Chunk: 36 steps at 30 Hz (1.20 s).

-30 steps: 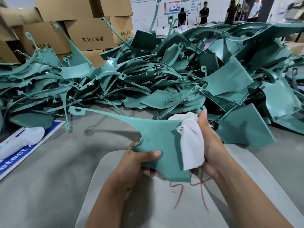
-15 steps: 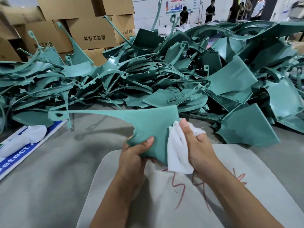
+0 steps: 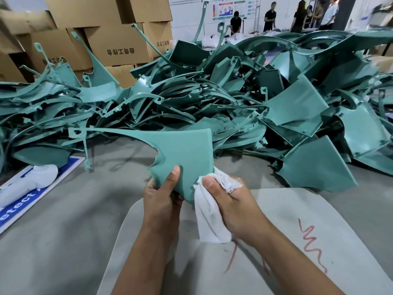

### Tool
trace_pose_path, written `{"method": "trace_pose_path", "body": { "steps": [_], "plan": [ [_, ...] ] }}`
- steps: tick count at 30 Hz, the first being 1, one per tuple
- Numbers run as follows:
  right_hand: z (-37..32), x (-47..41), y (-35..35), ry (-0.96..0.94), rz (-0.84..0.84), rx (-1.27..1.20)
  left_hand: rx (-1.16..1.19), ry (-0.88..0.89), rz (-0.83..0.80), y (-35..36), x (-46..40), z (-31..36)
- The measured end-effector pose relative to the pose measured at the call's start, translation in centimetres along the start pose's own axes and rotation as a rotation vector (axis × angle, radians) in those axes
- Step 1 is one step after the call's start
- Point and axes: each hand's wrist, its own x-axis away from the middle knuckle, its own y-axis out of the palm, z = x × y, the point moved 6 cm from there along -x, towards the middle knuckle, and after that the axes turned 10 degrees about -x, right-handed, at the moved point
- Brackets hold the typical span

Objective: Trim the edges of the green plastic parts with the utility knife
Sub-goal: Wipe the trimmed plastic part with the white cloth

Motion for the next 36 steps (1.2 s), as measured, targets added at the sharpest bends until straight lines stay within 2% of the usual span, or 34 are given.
{"method": "trace_pose_path", "body": {
  "steps": [2, 5, 10, 14, 18, 21, 27, 29, 33, 36],
  "plan": [
    [-0.2, 0.0, 0.5, -0.034, 0.030, -0.030, 0.065, -0.074, -0.047, 1.0, 0.6, -0.8],
    [-0.2, 0.0, 0.2, -0.047, 0.095, -0.081, 0.029, -0.149, -0.061, 1.8, 1.1, -1.6],
    [0.1, 0.1, -0.4, -0.024, 0.159, -0.065, -0.093, -0.154, -0.139, 2.3, 0.4, -1.2],
    [-0.3, -0.2, -2.1, 0.045, 0.273, -0.302, -0.110, -0.144, -0.277, 2.6, 0.2, -1.2],
    [-1.0, -0.4, -2.9, 0.067, 0.278, -0.299, -0.183, -0.153, -0.362, 1.9, -0.2, -0.9],
    [-1.4, -0.3, -3.2, 0.078, 0.234, -0.277, -0.238, -0.173, -0.376, 1.3, -0.4, -0.4],
    [-1.8, 0.0, -3.0, 0.143, 0.090, -0.236, -0.166, -0.177, -0.368, 0.2, -0.4, 0.1],
    [-1.8, 0.0, -3.4, 0.165, 0.093, -0.233, -0.119, -0.177, -0.314, -0.4, -0.5, 0.2],
    [-1.9, -0.1, -5.0, 0.189, 0.213, -0.285, -0.069, -0.164, -0.240, -1.2, -0.7, 0.5],
    [-1.2, -0.3, -4.7, 0.221, 0.159, -0.224, -0.131, -0.188, -0.275, -0.9, -0.5, 0.1]
  ]
}}
